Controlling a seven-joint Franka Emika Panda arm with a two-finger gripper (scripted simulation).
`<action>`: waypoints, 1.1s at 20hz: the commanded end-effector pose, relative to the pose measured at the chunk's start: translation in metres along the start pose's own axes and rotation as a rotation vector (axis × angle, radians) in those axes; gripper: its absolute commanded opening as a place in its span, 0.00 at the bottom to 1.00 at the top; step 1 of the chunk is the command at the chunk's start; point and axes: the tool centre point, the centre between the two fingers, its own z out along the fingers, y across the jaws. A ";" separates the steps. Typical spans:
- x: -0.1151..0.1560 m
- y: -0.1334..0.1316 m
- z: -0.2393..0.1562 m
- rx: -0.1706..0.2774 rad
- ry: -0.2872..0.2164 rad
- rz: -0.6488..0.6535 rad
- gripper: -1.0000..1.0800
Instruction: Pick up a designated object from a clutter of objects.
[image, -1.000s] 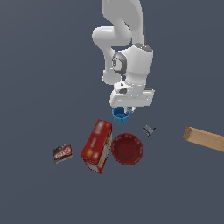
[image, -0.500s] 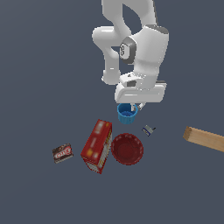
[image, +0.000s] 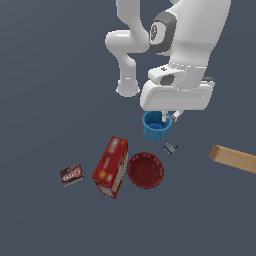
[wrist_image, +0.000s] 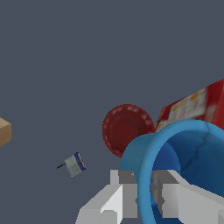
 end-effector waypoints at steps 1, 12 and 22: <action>0.016 -0.001 -0.016 -0.001 0.002 0.001 0.00; 0.074 -0.004 -0.070 -0.008 0.004 0.003 0.00; 0.102 -0.006 -0.095 -0.012 0.005 0.003 0.00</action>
